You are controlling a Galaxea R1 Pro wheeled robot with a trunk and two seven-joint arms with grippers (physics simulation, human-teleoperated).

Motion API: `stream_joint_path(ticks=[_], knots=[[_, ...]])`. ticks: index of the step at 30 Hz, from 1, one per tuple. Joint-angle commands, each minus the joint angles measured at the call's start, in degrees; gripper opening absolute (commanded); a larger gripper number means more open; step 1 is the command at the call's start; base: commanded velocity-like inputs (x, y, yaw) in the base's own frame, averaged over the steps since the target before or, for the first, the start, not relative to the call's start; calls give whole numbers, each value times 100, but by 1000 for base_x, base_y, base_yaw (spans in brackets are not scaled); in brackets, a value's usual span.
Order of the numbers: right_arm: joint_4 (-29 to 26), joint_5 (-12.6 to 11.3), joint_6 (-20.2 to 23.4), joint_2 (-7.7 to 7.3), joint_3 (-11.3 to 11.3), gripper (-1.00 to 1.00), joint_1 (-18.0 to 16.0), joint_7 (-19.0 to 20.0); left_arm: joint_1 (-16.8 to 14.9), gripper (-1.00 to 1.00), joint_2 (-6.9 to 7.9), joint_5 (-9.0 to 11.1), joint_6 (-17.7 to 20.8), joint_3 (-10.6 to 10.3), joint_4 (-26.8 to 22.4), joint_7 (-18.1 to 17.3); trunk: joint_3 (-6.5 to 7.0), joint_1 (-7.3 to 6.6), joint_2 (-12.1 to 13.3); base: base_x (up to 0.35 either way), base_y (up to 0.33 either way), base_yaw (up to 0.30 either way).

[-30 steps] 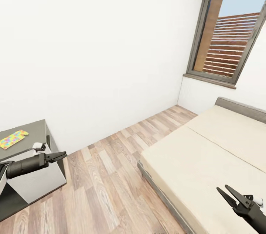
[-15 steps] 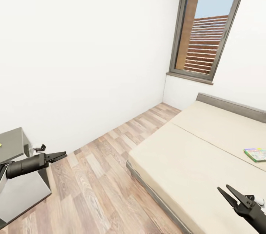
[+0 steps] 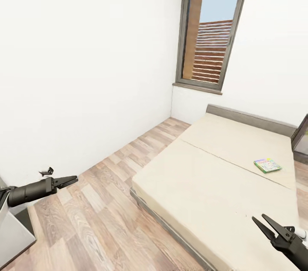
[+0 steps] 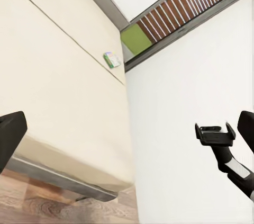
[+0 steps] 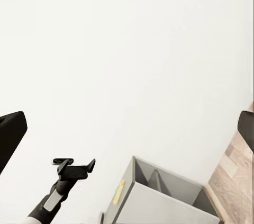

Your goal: Put all the toys in the child's room - the three board games (two on the bed and one on the table), the two jigsaw puzzles on the table, and the tennis ball on the table - inside the toy box on the table in the child's room.

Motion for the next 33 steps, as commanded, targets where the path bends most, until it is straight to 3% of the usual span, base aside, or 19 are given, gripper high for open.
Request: stream_joint_path(ticks=[1, 33], knots=[[20, -8, 58, -3, -2, 100, -11, 14, -3, 100, 1, -4, 61, 1, -2, -24, -13, 4, -14, 0, -129, -278], [75, -8, 112, -8, -9, 100, -13, 14, -3, 100, -1, -4, 61, 0, -2, -24, -13, 4, -14, -26, -36, -278]])
